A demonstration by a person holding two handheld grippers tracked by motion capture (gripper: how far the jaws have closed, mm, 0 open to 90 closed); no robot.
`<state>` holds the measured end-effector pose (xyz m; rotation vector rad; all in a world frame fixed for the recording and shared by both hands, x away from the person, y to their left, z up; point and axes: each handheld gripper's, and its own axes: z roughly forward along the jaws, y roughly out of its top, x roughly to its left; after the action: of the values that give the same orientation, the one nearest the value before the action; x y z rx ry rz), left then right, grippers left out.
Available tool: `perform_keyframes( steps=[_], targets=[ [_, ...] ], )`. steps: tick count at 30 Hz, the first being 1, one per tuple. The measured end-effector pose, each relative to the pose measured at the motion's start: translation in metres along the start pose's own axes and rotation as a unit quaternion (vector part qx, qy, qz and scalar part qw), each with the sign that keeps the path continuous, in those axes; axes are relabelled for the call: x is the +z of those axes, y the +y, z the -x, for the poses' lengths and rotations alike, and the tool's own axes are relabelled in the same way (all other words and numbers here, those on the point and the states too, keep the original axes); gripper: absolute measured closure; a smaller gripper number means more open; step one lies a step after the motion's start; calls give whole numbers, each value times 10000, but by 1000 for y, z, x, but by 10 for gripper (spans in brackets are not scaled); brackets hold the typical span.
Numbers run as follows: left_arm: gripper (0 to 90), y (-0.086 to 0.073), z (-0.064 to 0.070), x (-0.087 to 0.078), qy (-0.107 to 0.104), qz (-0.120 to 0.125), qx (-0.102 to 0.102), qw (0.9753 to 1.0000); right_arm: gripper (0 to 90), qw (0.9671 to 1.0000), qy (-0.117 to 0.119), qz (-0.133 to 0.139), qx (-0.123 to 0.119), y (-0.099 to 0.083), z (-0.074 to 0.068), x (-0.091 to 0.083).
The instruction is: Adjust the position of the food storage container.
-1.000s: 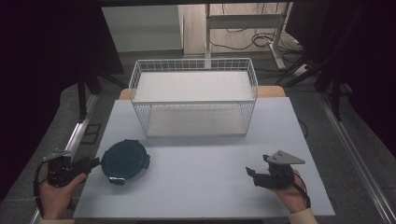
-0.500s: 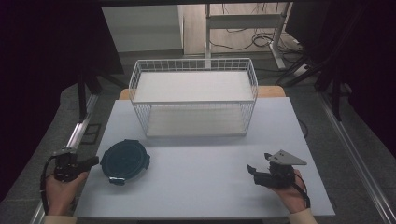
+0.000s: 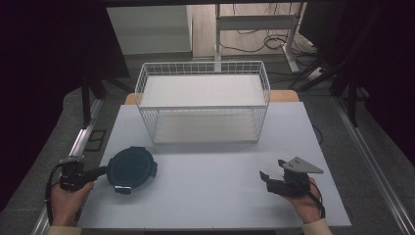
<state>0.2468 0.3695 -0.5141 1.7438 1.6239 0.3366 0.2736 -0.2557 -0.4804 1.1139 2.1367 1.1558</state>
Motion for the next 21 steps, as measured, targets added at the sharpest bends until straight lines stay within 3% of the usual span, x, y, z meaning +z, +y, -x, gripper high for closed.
perform_keyframes(
  steps=[15,21],
  targets=[
    [900,3,9,8,-139,-65,75,9999,198,10000,26,-48,65,0,1,4],
    [900,4,19,16,-124,-245,214,9994,198,10000,22,-43,50,0,0,4]
  ],
)
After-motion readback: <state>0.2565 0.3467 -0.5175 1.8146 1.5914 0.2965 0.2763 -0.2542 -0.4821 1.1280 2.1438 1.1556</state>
